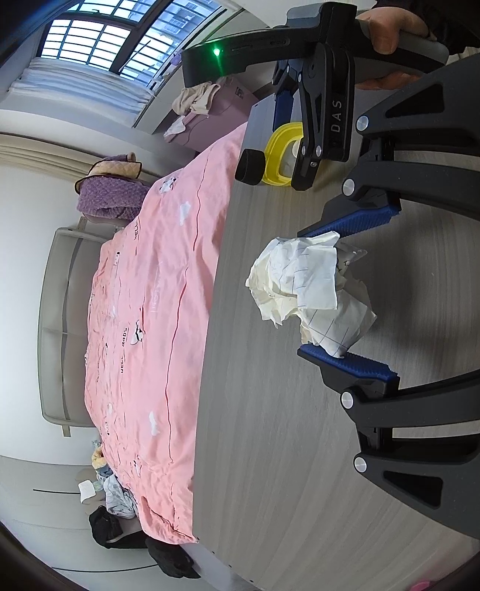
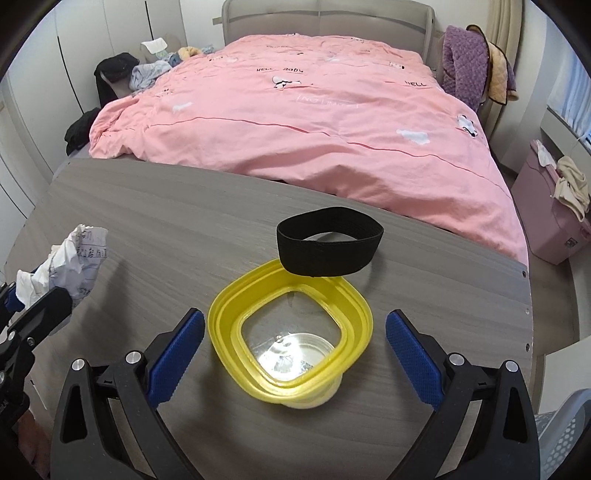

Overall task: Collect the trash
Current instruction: 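Lift the tissue with the left gripper while the right gripper approaches the yellow lid, then grasp the yellow lid with the right gripper and lift it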

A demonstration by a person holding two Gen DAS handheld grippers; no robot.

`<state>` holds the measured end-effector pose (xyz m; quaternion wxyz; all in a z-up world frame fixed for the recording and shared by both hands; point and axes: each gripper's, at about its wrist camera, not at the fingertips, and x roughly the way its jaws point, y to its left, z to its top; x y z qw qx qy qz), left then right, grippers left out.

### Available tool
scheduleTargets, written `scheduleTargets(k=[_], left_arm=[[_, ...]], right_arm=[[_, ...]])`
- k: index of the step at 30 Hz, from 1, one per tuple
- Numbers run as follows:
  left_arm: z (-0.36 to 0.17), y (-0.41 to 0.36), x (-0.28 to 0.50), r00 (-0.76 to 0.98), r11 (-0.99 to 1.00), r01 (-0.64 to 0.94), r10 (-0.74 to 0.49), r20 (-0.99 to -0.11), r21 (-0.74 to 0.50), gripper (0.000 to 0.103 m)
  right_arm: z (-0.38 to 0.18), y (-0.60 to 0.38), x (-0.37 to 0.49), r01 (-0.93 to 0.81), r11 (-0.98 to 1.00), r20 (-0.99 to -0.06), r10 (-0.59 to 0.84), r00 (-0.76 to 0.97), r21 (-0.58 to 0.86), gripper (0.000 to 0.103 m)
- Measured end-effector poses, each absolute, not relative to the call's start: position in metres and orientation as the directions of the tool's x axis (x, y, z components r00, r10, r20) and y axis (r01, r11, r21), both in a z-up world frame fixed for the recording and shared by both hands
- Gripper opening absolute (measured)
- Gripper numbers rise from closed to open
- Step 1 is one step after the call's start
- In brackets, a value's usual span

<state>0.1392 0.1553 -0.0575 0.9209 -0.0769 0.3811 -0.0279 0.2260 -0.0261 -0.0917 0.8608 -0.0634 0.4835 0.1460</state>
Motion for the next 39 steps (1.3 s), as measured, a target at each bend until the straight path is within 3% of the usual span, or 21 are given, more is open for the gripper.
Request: scheduleTargets(k=[4,9,39], left_arm=[[-0.06,0.159,0.139,0.705,0.986,-0.016,-0.108,-0.701,-0.167,0.055],[-0.062,0.163,0.138,0.704,0.984,-0.025,-0.107,-0.702,-0.176,0.055],[-0.046,0.153,0.092,0.703,0.987,-0.001,-0.116,-0.702,-0.163,0.054]], right_arm=[[-0.095,-0.023,0.229,-0.307,0.952,-0.854,0.17,0.491,0.013,0.093],[-0.096,-0.021,0.228,-0.31,0.951,-0.855,0.157,0.495,-0.004,0.075],[-0.069,-0.026,0.135,-0.301,0.95,-0.817,0.24,0.525,0.086,0.074]])
